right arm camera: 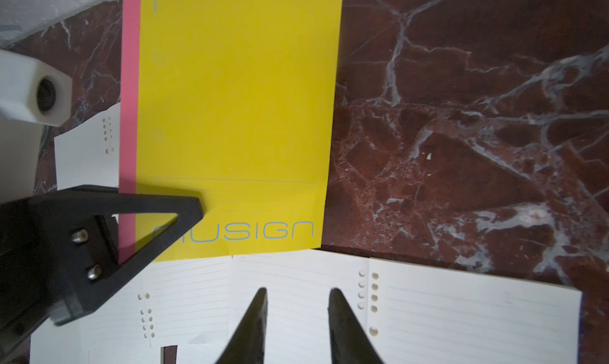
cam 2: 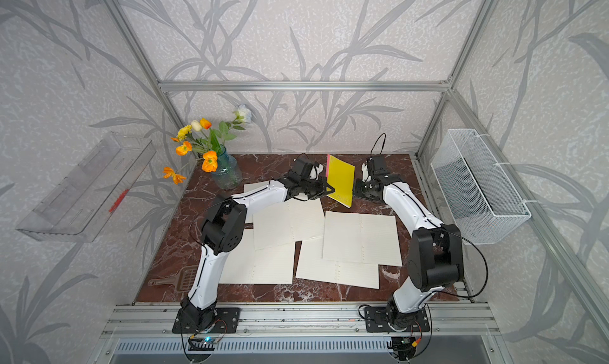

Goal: Close the notebook
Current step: Pick up the notebook from the center of the board, then place the notebook at the center of the board.

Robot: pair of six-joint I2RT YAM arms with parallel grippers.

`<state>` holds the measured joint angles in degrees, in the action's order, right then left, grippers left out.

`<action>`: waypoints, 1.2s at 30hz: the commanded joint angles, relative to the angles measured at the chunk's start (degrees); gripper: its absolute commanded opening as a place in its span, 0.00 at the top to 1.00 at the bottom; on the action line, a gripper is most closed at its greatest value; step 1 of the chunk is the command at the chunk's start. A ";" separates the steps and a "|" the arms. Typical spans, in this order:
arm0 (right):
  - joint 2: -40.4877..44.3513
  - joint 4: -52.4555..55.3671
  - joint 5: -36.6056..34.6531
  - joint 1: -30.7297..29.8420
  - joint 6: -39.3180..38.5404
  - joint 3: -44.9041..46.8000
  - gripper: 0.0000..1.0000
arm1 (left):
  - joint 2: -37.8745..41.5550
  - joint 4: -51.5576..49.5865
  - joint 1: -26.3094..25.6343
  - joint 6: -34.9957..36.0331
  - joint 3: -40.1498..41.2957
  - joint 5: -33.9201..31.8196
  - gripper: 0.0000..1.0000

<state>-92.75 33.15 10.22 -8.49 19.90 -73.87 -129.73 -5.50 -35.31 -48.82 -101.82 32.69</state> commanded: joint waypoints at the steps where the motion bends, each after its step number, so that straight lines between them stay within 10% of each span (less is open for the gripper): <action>1: 3.44 2.84 -0.69 1.68 -0.30 1.54 0.67 | -3.27 5.24 -0.93 -3.53 -5.28 1.50 1.00; 17: 9.20 4.70 -1.08 4.50 -0.65 5.30 0.66 | -24.27 4.22 -3.79 -13.72 -37.75 -0.50 1.00; 36: 13.90 5.45 -1.52 4.84 -0.78 7.76 0.64 | -30.53 11.93 -5.91 -21.03 -39.82 -3.55 1.00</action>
<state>-80.42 37.71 9.21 -4.01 19.68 -66.65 -160.42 2.66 -40.64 -70.11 -139.37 29.82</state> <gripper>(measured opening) 0.354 0.061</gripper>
